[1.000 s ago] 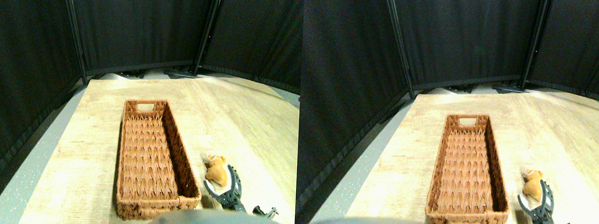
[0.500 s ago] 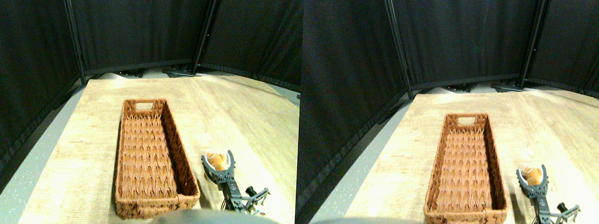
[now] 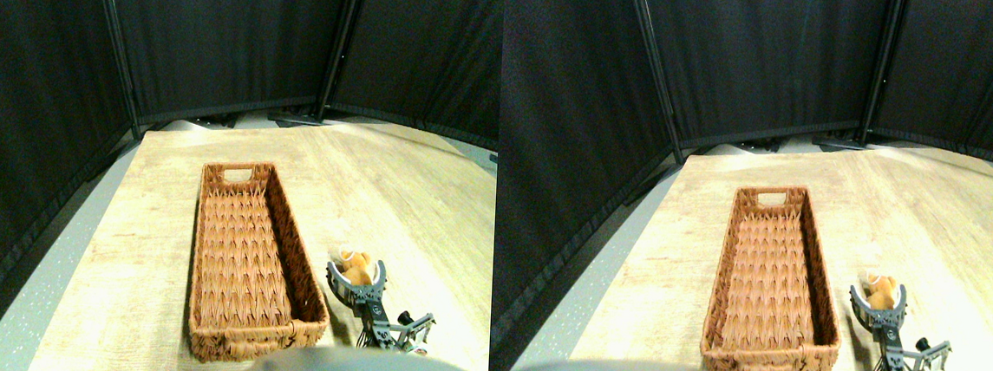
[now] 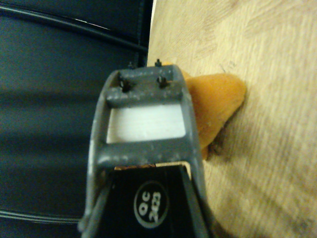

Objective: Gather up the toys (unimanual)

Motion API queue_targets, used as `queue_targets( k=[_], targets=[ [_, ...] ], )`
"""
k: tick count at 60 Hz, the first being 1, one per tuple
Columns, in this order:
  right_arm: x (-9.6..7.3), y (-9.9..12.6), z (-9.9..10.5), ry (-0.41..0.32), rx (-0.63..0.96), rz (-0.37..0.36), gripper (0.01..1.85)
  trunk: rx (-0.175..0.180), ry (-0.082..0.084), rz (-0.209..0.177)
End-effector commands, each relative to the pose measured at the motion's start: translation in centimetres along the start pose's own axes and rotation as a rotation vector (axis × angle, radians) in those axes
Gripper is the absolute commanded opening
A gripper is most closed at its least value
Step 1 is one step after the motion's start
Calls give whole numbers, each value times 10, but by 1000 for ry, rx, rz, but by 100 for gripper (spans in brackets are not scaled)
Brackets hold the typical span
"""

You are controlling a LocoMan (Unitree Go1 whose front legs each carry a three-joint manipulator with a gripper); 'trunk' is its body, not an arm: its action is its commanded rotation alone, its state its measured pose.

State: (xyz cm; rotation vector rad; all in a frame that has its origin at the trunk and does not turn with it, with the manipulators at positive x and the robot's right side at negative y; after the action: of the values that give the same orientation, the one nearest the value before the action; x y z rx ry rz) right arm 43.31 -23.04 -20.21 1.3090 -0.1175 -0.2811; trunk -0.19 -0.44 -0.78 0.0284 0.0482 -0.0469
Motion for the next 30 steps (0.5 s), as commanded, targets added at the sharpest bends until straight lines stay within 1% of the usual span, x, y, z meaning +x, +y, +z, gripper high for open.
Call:
queue_targets(
  k=[1,7,13,14,17,18,22,25,28,30],
  targets=[
    [1,7,0,-16,4,49,85,-14,5,-6],
    [2,11,1,-29,-9,53,91,-9,7,-12],
    [4,13,2,-31,-20,72,90,-7,8,-13],
    [4,13,2,-47,-23,76,91,-7,7,-14],
    [5,13,2,-45,-20,78,91,-7,6,-16],
    [6,12,3,-47,-16,80,85,-7,6,-16],
    [9,8,3,-51,-6,85,78,-7,8,-20],
    [11,5,4,-62,5,83,76,-5,7,-23],
    [15,0,5,-98,60,69,76,-3,9,-26],
    [16,-3,5,-112,69,69,77,0,11,-28]
  ],
)
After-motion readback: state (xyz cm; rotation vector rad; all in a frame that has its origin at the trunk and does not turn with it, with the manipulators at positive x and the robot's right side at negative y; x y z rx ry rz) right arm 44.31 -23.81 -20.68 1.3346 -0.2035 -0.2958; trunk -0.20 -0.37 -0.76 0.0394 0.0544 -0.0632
